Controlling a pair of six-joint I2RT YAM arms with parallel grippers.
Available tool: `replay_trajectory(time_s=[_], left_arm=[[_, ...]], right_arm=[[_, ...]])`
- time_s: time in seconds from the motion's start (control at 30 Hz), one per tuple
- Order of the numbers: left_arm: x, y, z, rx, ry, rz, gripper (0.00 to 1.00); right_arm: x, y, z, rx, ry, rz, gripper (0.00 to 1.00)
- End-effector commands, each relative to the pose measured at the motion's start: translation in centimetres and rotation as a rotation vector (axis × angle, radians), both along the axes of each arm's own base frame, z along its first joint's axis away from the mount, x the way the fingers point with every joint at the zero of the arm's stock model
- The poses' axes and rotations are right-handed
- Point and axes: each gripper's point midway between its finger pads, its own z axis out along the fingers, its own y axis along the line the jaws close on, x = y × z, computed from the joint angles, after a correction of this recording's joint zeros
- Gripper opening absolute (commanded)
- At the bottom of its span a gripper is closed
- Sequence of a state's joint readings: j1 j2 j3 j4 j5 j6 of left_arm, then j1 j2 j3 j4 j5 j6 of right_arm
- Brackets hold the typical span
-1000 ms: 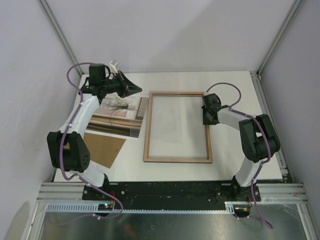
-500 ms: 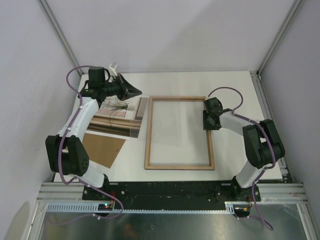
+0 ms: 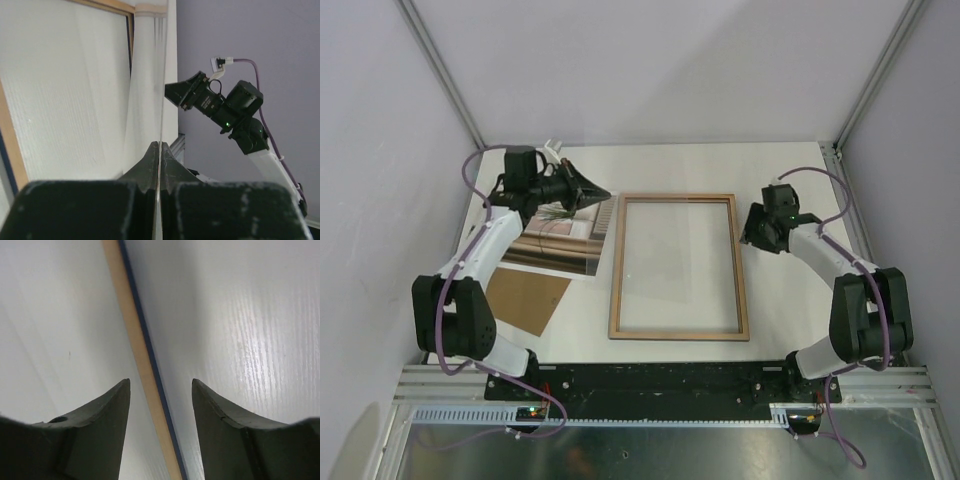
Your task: Put the photo into the frame
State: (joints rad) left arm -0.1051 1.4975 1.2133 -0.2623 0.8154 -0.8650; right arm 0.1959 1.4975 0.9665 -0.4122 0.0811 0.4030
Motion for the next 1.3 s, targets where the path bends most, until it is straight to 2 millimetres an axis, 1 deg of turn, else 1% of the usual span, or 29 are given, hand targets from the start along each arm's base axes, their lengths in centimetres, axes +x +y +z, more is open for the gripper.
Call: replay_trajectory(time_s=[0.0, 0.07, 0.17, 0.33, 0.5, 0.63, 0.73, 0.9, 1.27], left_arm=[[-1.5, -2.2, 3.0, -0.105, -0.063, -0.05, 0.0], [-1.9, -3.1, 2.7, -0.135, -0.041, -0.055, 0.0], [-2.3, -4.1, 2.6, -0.201, -0.037, -0.064, 0.0], [-2.6, -5.4, 1.1, -0.246, 0.008, -0.078, 0.0], [-2.5, -6.5, 0.0, -0.251, 0.022, -0.095, 0.0], [-2.5, -7.2, -1.2, -0.245, 0.041, -0.1, 0.0], [-2.8, -7.9, -2.3, -0.238, 0.062, -0.108, 0.0], [-3.2, -8.6, -3.8, -0.227, 0.08, -0.11, 0.0], [-3.7, -8.5, -6.1, -0.21, 0.109, -0.107, 0.0]], right_arm=[[1.5, -0.6, 1.1, 0.104, -0.027, -0.087, 0.5], [1.7, -0.2, 0.9, 0.139, -0.022, -0.083, 0.44], [1.8, -0.2, 0.5, 0.153, -0.021, -0.085, 0.41], [1.9, -0.9, -0.7, 0.185, -0.009, -0.1, 0.29], [2.1, -1.6, -2.4, 0.19, 0.026, -0.098, 0.21], [2.1, -1.4, -3.3, 0.205, 0.04, -0.085, 0.17], [2.0, -1.4, -3.9, 0.206, 0.051, -0.082, 0.14], [1.8, -1.2, -4.8, 0.215, 0.064, -0.079, 0.12], [1.8, -1.0, -5.4, 0.222, 0.074, -0.067, 0.1]])
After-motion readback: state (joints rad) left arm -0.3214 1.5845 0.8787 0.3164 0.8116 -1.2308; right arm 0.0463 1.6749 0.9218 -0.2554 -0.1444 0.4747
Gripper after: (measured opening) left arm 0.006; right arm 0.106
